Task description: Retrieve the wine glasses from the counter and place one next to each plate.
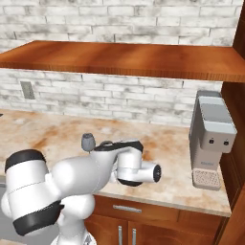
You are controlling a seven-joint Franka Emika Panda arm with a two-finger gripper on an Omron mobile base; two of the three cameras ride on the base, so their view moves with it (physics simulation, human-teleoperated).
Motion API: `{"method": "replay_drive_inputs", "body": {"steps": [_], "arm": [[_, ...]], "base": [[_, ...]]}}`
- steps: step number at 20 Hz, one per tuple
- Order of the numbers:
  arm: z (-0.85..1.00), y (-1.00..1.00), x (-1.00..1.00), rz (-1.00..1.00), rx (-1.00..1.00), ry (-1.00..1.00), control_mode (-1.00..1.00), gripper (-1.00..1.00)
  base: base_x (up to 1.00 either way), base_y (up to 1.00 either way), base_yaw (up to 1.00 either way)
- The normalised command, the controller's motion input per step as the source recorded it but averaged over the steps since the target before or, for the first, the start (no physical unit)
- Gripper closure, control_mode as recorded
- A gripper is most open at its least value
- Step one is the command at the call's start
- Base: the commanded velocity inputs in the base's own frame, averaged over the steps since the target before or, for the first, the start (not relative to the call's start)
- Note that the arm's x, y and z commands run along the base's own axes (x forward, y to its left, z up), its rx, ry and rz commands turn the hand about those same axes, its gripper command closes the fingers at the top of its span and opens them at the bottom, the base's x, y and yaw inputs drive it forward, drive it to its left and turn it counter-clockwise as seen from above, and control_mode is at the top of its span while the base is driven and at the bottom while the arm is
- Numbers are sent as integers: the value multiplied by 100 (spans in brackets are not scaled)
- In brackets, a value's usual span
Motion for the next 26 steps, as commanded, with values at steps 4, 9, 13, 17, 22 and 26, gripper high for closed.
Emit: {"method": "replay_drive_inputs", "body": {"steps": [4,9,13,17,22,26], "arm": [[-21,18,9,2,0,0,-100,-100],[-9,12,26,2,0,0,-100,-100],[-4,9,32,1,0,1,-100,-100],[-9,6,35,0,0,7,-100,-100],[-18,10,35,0,0,9,-100,-100],[-28,10,28,0,0,9,-100,-100]], "base": [[0,0,0],[0,0,0],[0,0,0],[0,0,0],[0,0,0],[0,0,0]]}}
